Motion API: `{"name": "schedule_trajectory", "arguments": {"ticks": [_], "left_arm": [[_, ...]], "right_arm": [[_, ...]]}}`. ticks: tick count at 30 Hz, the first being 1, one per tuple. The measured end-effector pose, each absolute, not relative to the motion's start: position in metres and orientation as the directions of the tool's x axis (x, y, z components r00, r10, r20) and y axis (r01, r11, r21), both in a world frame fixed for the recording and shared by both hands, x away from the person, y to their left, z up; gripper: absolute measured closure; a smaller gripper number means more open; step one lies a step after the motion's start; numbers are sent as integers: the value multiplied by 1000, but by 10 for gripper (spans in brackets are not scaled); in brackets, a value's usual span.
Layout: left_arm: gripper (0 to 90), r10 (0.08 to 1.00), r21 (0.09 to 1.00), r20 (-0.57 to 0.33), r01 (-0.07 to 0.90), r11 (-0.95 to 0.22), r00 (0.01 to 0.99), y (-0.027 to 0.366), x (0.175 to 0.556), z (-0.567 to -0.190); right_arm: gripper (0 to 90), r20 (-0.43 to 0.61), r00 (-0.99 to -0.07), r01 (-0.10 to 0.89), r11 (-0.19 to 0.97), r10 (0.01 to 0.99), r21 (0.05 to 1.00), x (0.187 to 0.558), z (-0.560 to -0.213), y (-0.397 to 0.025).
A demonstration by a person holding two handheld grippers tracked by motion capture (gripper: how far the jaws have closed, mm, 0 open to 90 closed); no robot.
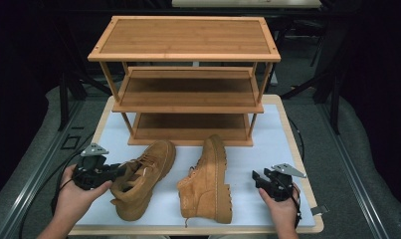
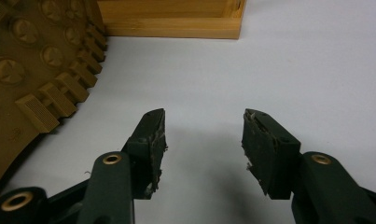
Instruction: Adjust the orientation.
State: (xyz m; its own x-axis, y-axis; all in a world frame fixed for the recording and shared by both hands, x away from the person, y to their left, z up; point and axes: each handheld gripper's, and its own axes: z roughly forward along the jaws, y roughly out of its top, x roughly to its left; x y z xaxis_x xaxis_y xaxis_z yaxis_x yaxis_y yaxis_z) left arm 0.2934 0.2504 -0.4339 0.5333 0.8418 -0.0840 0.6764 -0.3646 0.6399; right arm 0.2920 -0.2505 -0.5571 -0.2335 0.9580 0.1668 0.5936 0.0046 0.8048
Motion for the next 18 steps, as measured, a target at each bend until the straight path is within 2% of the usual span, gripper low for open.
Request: {"name": "schedule_trajectory", "arguments": {"ticks": [2,3,6,7,8,11,18], "left_arm": [[671,841,618,-84,690,-376,534,249,295,-431],[642,844,551,-76,728,-408,531,244,298,-427],[611,848,446,-56,773,-450,527,236,304,-420],[610,848,446,-56,773,-450,527,236,304,-420],[610,849,383,-39,793,-474,526,231,309,-416],[610,858,302,-34,824,-480,513,226,315,-413],[615,885,177,-69,879,-443,461,223,325,-418]], "right_arm": [[489,168,-235,594,5,958,804,292,-557,-250],[489,164,-236,593,8,958,805,292,-557,-250],[489,166,-231,593,4,959,805,292,-557,-250],[489,166,-231,593,4,959,805,292,-557,-250],[489,173,-235,589,-2,956,808,292,-558,-250],[489,174,-230,595,-3,957,803,292,-558,-251],[489,176,-229,601,-3,957,799,293,-559,-252]]}}
